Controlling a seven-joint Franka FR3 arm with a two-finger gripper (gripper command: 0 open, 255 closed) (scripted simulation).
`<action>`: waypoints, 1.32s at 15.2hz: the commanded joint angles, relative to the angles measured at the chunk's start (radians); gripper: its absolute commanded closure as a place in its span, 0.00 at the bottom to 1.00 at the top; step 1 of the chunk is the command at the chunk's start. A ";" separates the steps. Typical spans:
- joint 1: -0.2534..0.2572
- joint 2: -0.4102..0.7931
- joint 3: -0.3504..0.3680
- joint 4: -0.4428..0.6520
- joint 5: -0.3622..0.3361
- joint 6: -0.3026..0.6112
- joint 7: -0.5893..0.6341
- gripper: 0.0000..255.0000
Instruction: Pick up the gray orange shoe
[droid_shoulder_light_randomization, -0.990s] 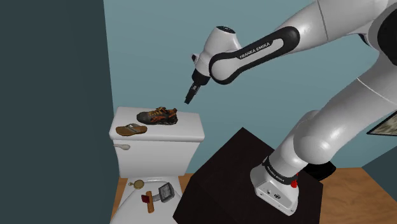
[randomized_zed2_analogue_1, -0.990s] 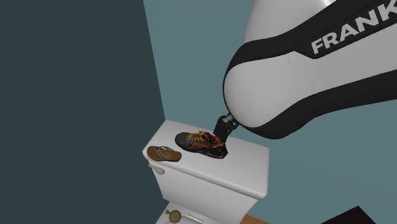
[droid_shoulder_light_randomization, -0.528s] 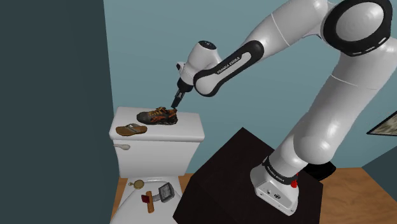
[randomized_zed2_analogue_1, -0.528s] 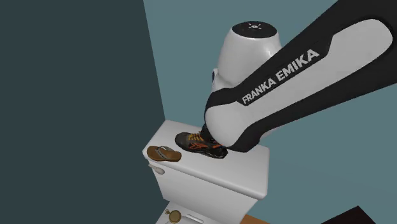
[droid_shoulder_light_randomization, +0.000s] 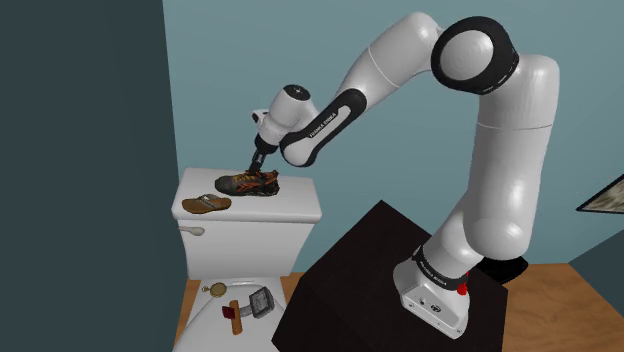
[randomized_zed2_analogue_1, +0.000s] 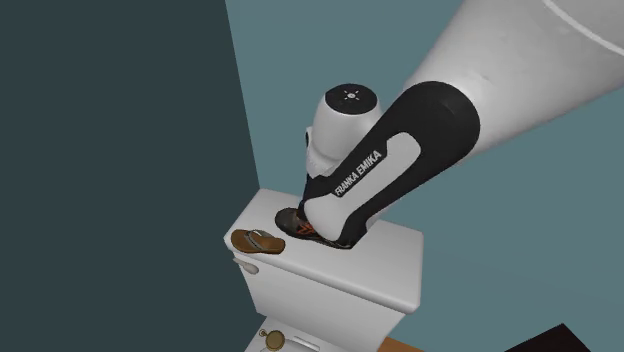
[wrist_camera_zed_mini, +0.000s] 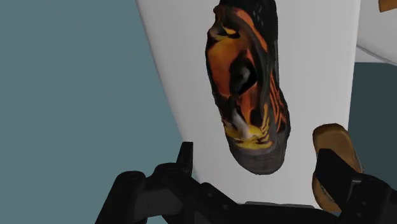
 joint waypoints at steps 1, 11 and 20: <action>0.016 0.082 -0.016 0.075 -0.022 0.029 -0.008 0.00; 0.048 0.178 -0.054 0.106 -0.034 0.096 0.016 0.00; 0.049 0.178 -0.055 0.105 -0.035 0.098 0.017 1.00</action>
